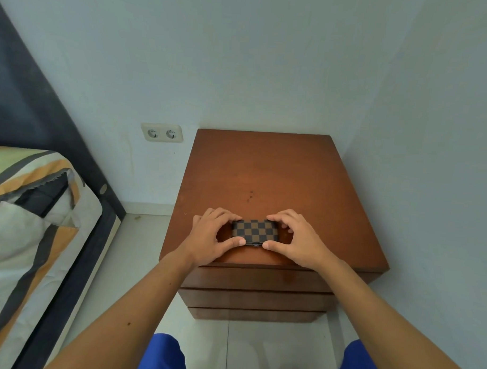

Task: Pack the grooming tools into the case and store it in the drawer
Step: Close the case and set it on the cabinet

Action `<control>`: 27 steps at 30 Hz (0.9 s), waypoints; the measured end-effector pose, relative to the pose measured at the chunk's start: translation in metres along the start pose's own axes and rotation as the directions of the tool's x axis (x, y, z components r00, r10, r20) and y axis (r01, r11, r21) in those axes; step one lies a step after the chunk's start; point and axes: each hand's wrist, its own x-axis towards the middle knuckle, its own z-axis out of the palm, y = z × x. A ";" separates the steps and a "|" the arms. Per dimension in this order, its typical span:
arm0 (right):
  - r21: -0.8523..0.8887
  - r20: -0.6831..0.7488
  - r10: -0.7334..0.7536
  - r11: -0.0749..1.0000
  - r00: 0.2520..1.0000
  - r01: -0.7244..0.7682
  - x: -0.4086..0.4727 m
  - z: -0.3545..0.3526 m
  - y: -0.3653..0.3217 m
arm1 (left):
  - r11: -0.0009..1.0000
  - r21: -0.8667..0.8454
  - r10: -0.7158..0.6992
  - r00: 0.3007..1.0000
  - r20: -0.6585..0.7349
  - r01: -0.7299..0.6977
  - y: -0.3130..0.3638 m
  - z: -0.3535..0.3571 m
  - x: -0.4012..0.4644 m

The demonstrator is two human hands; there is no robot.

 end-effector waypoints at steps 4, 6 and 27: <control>0.000 -0.011 0.000 1.000 1.000 0.000 -0.001 0.001 0.000 | 1.000 0.012 -0.005 1.000 -0.006 0.005 0.001 0.001 -0.001; -0.003 -0.018 -0.001 1.000 1.000 0.001 -0.002 0.002 0.000 | 1.000 0.011 -0.003 1.000 -0.022 0.003 0.002 0.001 -0.002; -0.052 -0.186 0.031 0.998 0.982 -0.041 -0.060 -0.022 0.026 | 0.994 0.086 -0.058 0.988 -0.146 0.071 -0.003 -0.014 -0.057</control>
